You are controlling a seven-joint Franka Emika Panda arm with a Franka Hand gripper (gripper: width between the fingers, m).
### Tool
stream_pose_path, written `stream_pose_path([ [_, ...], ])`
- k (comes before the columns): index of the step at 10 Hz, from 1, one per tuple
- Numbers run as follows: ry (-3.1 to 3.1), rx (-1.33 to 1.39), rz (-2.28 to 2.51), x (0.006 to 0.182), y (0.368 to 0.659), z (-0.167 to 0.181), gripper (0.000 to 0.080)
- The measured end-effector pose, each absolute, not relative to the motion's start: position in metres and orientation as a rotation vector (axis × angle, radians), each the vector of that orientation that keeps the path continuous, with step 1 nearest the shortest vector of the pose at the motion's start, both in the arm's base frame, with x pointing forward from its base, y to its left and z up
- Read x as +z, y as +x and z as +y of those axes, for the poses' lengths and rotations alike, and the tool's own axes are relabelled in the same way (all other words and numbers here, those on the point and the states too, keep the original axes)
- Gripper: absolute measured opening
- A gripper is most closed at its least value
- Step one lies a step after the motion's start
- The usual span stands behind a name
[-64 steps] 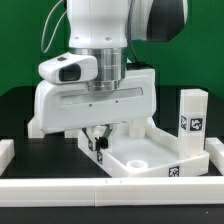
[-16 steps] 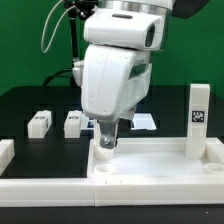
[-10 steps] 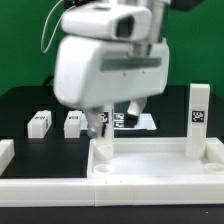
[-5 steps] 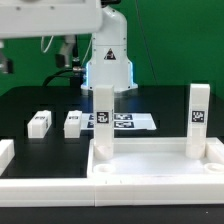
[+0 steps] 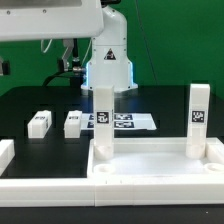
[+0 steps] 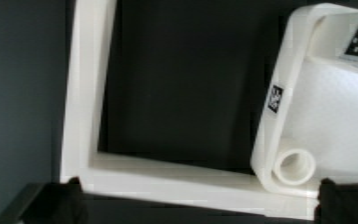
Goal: Assemble desk
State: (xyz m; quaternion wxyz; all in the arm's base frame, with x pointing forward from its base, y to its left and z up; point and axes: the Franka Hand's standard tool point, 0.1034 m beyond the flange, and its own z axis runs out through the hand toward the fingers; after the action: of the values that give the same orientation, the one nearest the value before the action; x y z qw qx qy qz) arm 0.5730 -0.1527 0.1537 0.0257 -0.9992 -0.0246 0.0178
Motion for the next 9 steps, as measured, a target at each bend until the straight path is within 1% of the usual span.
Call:
stream_pose_path([
  [2,-3.068,0.092,0.147,0.124,0.532,-0.162,0.0649],
  [3,-3.040,0.135,0.273,0.104,0.511,-0.158,0.0649],
  [4,-3.026,0.137,0.400,0.095,0.508,-0.160,0.0649],
  [5,-3.028,0.110,0.507,0.089,0.507,-0.157,0.0649],
  [7,-2.993,0.120,0.661,0.089,0.508,-0.154,0.0649],
  [9,-2.988,0.133,0.643,0.086,0.504,-0.154,0.0649],
])
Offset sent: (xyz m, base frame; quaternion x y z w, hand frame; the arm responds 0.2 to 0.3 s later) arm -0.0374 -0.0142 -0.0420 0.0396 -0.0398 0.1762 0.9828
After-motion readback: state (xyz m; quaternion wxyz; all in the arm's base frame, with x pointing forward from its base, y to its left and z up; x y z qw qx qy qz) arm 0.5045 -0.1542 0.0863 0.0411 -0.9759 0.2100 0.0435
